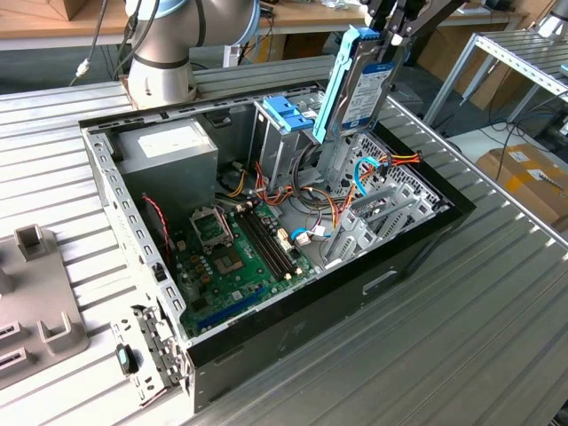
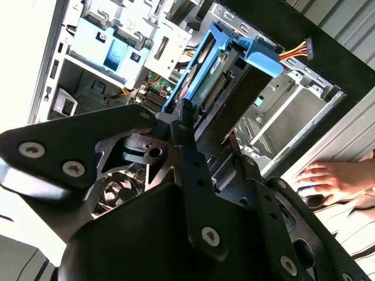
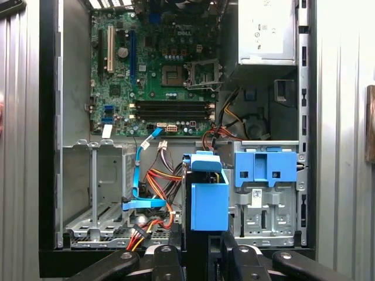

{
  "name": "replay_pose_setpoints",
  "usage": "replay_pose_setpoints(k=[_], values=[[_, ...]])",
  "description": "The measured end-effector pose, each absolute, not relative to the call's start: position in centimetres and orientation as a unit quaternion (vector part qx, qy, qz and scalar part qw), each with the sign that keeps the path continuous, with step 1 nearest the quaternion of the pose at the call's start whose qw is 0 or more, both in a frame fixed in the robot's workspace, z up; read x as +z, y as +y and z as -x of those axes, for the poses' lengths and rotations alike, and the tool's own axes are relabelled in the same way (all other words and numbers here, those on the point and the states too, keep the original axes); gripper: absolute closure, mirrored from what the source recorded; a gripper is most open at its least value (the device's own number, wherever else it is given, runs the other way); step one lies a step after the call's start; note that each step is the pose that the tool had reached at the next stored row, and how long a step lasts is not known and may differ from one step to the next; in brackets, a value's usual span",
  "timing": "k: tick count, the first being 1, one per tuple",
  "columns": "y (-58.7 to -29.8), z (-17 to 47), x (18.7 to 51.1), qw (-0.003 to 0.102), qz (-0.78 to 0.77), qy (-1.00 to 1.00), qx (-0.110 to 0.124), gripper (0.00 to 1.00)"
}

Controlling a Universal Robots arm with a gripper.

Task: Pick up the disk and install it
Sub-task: 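Pick up the disk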

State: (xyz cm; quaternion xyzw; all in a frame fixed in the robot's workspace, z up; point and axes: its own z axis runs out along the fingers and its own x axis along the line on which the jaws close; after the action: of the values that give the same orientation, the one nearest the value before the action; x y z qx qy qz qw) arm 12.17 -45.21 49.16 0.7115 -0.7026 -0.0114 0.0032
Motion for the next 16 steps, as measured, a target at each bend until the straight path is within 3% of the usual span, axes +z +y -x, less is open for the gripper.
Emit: replay_pose_setpoints(k=[16], values=[[-45.2, -13.3, 49.2, 0.003, -0.711, -0.703, -0.011, 0.65]])
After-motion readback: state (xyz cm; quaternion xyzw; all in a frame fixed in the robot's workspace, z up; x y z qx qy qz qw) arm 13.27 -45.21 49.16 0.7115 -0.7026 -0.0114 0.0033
